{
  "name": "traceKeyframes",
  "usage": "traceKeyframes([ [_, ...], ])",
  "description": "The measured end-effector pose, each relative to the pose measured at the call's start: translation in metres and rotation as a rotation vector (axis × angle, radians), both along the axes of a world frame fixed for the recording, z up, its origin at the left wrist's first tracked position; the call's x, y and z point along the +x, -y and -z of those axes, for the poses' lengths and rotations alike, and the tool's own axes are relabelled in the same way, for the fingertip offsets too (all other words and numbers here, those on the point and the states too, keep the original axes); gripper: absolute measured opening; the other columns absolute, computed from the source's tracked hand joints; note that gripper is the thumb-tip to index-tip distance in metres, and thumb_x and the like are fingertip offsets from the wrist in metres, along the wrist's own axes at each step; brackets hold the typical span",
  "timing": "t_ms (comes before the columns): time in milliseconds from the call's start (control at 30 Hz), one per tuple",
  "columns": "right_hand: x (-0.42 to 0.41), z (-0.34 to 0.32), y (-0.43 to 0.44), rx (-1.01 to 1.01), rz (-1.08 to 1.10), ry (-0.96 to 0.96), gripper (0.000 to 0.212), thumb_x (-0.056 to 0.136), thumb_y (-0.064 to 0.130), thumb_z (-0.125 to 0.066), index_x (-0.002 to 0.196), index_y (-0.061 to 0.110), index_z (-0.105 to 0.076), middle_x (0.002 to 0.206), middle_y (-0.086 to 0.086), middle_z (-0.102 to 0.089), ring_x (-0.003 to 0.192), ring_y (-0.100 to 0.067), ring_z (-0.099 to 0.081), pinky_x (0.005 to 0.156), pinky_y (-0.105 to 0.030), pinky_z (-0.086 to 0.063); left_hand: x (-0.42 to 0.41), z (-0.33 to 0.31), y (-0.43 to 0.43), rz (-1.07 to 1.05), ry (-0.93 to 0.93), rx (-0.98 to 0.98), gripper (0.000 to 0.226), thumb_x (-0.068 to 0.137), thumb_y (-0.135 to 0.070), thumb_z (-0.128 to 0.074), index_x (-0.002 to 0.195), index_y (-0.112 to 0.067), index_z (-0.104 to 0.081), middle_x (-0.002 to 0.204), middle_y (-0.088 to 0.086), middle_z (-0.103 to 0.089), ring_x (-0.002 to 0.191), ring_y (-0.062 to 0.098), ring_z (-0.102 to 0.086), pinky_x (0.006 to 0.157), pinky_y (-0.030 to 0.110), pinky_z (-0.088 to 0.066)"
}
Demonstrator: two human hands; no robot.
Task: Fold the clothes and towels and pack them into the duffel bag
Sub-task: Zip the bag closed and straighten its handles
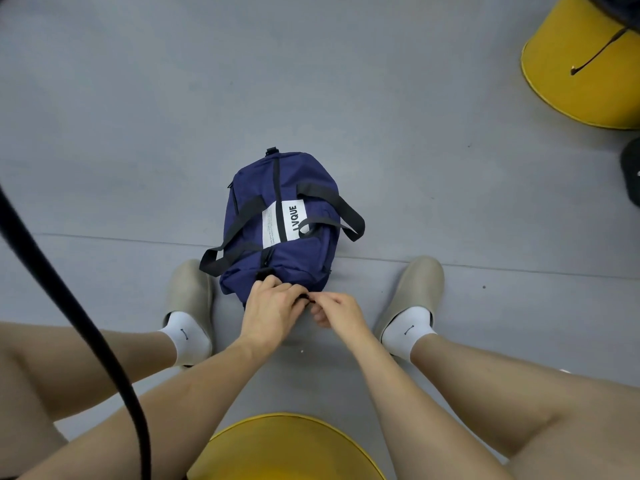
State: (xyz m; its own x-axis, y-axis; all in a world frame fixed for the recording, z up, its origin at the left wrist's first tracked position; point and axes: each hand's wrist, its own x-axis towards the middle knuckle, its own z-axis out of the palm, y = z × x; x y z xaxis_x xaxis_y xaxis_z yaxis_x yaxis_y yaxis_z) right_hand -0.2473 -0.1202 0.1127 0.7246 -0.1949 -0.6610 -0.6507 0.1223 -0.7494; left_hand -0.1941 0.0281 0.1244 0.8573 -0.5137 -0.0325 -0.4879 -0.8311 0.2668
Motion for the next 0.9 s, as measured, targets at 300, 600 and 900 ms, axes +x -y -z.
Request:
traceKeyframes([
  [300, 0.004, 0.019, -0.013, -0.888, -0.476, 0.258, 0.025, 0.097, 0.034, -0.056, 0.121, 0.029, -0.064, 0.103, -0.001, -0.061, 0.092, -0.027, -0.062, 0.073, -0.037, -0.048, -0.005, 0.000, -0.003, -0.227, -0.187, -0.139, 0.012, 0.088, -0.028, -0.069, 0.100, -0.025, -0.069, 0.081, -0.012, -0.068, 0.086, 0.007, -0.050, 0.070, 0.025, -0.043],
  [600, 0.003, 0.027, -0.018, -1.106, -0.385, 0.276, 0.011, 0.090, 0.033, -0.068, 0.098, 0.029, -0.073, 0.089, 0.005, -0.064, 0.080, -0.024, -0.061, 0.058, -0.031, -0.046, -0.011, -0.011, -0.004, -0.239, -0.186, -0.150, 0.009, 0.092, -0.031, -0.066, 0.101, -0.028, -0.067, 0.072, -0.008, -0.059, 0.072, 0.012, -0.055, 0.062, 0.031, -0.045],
  [900, -0.003, 0.022, -0.014, -1.027, -0.346, 0.110, 0.019, 0.098, 0.033, -0.057, 0.110, 0.029, -0.070, 0.099, 0.000, -0.069, 0.096, -0.028, -0.062, 0.073, -0.037, -0.049, -0.026, -0.025, -0.011, -0.481, -0.218, -0.179, 0.008, 0.093, -0.029, -0.062, 0.099, -0.028, -0.066, 0.073, -0.005, -0.069, 0.075, 0.024, -0.066, 0.067, 0.035, -0.048],
])
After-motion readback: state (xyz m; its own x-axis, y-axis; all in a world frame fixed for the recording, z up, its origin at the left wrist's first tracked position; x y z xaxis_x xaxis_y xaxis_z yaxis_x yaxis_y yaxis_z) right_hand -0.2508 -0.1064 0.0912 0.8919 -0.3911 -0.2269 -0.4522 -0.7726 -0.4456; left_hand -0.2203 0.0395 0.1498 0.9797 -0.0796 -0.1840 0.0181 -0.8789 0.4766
